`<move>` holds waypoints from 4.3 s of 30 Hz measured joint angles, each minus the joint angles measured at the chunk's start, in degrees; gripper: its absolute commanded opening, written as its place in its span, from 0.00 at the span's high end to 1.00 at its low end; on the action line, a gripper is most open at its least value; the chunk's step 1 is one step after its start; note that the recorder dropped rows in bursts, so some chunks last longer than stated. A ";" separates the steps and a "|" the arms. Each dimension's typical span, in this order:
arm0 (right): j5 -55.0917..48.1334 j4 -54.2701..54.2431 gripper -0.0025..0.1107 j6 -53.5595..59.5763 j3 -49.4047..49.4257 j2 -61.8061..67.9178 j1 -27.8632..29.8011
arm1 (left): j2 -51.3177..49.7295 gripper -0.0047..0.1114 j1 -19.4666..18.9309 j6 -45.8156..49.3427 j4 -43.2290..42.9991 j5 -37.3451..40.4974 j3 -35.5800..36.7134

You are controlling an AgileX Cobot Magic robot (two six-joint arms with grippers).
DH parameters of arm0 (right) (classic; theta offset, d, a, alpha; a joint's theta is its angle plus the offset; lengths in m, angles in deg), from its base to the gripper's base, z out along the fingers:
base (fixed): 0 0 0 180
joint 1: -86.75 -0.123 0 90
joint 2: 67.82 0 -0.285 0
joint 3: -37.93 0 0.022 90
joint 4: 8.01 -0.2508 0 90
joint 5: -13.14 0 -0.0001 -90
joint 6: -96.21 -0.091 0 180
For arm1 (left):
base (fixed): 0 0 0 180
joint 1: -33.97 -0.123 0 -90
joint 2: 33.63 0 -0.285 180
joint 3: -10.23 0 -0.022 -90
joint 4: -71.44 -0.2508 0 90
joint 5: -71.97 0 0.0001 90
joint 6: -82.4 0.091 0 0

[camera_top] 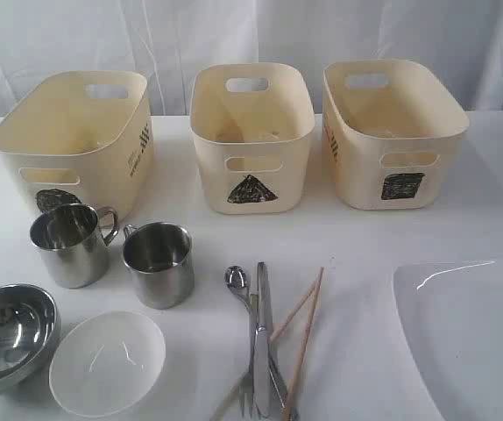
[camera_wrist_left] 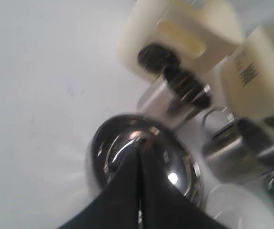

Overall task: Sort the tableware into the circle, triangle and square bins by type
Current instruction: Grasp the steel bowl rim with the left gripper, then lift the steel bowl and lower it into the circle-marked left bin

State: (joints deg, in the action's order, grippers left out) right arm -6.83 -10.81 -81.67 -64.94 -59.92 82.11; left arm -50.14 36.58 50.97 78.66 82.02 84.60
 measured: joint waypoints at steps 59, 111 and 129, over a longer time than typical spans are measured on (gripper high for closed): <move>0.00 0.00 0.98 0.00 0.00 0.00 0.00 | -78.07 0.96 -0.62 31.10 -3.89 11.98 -34.78; 0.00 0.00 0.98 0.00 0.00 0.00 0.00 | -64.75 0.96 -0.62 22.77 -5.26 -25.66 -56.57; 0.00 0.00 0.98 0.00 0.00 0.00 0.00 | -80.92 0.96 1.21 26.95 -5.73 -39.72 -56.57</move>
State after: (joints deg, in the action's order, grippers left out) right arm -6.83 -10.81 -81.67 -64.94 -59.92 82.11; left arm -131.05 37.79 77.92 72.92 42.30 28.03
